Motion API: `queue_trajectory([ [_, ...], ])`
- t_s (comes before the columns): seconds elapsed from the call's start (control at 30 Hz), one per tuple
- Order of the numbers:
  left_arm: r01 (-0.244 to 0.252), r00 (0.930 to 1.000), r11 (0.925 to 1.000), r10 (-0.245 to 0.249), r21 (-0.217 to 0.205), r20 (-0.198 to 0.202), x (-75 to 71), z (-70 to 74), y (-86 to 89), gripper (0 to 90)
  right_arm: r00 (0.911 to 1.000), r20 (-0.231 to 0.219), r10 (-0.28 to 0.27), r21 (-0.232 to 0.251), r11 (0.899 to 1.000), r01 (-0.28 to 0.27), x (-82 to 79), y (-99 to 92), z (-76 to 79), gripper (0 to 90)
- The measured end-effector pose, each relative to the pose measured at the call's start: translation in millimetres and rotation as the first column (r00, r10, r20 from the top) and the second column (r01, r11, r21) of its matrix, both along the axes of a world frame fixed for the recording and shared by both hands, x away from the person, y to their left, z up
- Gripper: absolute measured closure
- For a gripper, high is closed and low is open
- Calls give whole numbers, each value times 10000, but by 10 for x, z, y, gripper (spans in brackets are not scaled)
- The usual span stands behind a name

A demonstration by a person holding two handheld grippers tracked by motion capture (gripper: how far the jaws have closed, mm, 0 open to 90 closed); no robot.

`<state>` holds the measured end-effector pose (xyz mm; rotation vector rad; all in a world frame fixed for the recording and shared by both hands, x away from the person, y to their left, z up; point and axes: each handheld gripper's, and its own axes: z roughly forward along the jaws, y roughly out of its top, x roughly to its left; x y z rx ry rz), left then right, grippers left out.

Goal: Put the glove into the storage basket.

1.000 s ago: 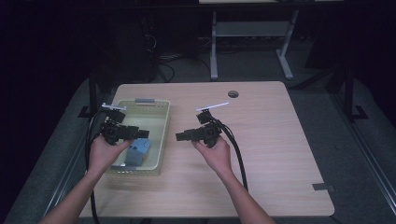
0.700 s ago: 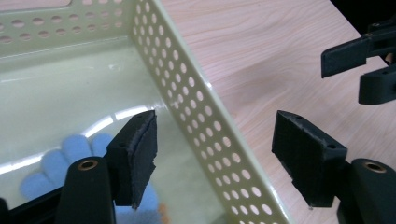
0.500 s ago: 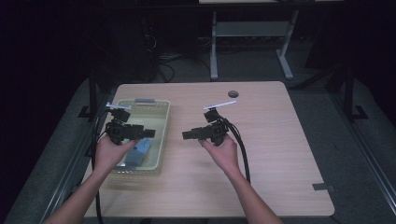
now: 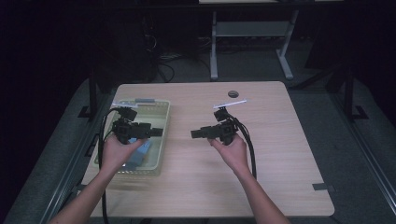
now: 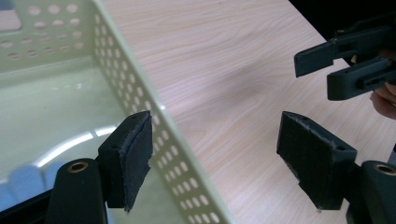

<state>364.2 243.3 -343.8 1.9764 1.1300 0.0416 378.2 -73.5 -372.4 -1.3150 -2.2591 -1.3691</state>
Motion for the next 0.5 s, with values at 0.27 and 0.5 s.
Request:
queue_trajectory([
  [0.27, 371, 9993, 9993, -370, -51, 112, -32, 20, -192, 262, 9996, 50, -263, -28, 9996, 263, -4, -172, -11, 400],
  [0.5, 614, 9980, 9981, -613, -109, 173, -56, 16, -317, 258, 9989, 66, -465, -51, 9989, 465, -14, -296, 0, 387],
])
